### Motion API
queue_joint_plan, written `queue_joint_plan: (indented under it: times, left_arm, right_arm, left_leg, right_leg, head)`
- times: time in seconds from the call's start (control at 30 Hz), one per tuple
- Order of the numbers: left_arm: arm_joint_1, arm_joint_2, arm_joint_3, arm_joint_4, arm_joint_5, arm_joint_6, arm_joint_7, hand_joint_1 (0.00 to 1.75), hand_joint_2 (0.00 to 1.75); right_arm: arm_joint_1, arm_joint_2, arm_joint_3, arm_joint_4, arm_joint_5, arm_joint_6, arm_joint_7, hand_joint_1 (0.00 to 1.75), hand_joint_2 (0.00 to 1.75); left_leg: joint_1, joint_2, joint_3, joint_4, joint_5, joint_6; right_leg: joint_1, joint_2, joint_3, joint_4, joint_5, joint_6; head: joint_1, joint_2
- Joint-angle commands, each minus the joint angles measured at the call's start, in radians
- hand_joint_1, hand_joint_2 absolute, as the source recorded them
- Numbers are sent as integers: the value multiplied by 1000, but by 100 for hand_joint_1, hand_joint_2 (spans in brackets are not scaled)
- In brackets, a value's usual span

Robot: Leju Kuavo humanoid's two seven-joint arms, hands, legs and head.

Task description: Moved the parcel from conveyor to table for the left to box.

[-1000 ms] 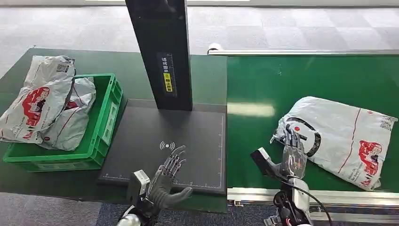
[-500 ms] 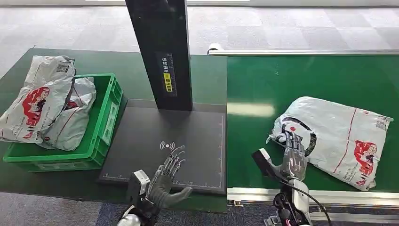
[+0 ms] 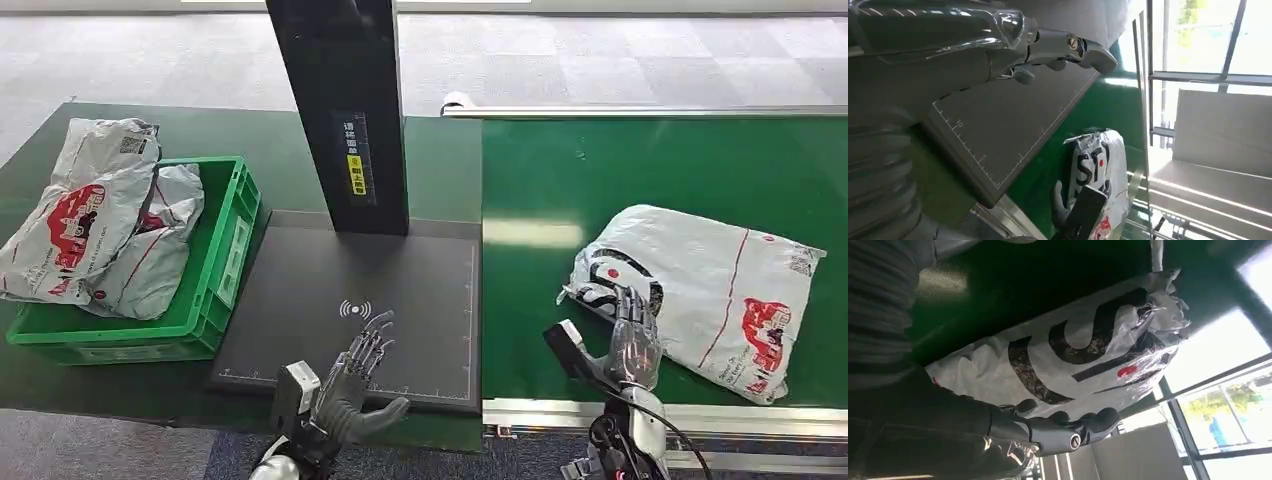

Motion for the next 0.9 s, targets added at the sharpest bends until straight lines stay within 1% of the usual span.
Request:
queue_joint_plan:
  times: [0.03,0.13,0.3,0.47,0.57,0.63,0.77,0.9]
  left_arm:
    - [-9,0,30,36,-2,-3,7,0,175]
    - [-9,-4,36,36,-3,-4,10,0,175]
    - [4,1,34,36,-9,-12,6,0,175]
    - [-2,-1,33,45,-12,-14,3,0,175]
    - [-6,-1,32,53,-14,-15,2,0,175]
    - [-3,0,31,53,-15,-16,0,0,175]
    - [0,2,28,53,-16,-18,-2,0,175]
    - [-14,-1,16,73,-20,-28,-5,0,175]
  right_arm:
    - [-30,1,0,29,12,2,11,0,175]
    - [-35,-1,0,32,15,1,17,0,175]
    - [-6,-3,-6,10,8,-16,7,0,175]
    - [0,-7,-10,2,8,-16,7,0,175]
    - [5,-9,-11,-4,18,-16,14,0,175]
    - [15,-11,-9,-20,50,-16,37,0,175]
    - [3,-3,-6,3,44,-5,17,0,175]
    - [-25,25,26,32,59,10,2,0,175]
  left_leg:
    - [0,0,0,-1,0,0]
    - [1,1,0,-1,0,0]
    - [1,0,1,-2,1,-1]
    - [1,-1,1,-1,0,0]
    - [0,-1,1,-1,0,0]
    - [0,-1,0,-1,0,0]
    - [0,0,1,-1,0,0]
    - [0,1,1,-1,0,0]
  right_leg:
    - [0,1,0,-1,0,0]
    - [0,2,0,-1,1,0]
    - [1,1,1,-2,1,-1]
    - [0,0,1,-2,1,0]
    - [0,0,1,-1,0,0]
    - [0,0,1,-1,0,0]
    - [0,1,1,-1,0,0]
    - [0,2,0,-1,1,0]
  head:
    - [0,0]
    - [0,0]
    - [0,0]
    - [0,0]
    - [0,0]
    - [0,0]
    - [0,0]
    - [0,0]
